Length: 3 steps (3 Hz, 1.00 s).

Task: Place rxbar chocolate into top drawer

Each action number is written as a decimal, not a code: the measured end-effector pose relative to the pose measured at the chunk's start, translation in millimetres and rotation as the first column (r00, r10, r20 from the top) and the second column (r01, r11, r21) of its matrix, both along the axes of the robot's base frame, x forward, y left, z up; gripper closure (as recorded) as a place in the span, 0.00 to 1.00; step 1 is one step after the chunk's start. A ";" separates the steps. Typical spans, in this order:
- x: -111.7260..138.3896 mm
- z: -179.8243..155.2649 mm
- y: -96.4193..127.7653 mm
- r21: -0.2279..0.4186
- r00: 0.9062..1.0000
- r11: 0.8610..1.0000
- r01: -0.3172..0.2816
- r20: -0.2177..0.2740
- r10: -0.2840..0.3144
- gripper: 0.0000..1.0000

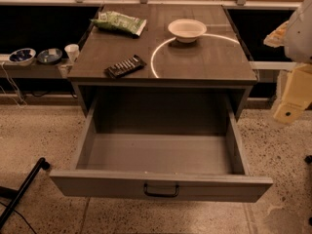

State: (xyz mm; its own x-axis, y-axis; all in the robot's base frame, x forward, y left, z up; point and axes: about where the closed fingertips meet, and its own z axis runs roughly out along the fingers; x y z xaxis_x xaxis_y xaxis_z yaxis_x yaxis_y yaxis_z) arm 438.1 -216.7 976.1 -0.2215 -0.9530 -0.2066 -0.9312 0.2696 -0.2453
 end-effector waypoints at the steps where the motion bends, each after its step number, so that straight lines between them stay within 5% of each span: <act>1: 0.1 0.0 0.2 0.000 1.000 1.000 0.000 0.000 0.000 0.00; 2: 6.2 0.1 12.9 -0.010 0.999 0.999 -0.034 0.002 0.034 0.00; 3: 36.5 -12.5 52.7 -0.041 0.986 0.986 -0.164 -0.002 0.164 0.00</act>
Offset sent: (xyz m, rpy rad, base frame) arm 0.0135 0.0276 -0.0058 -0.0227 0.0213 0.0796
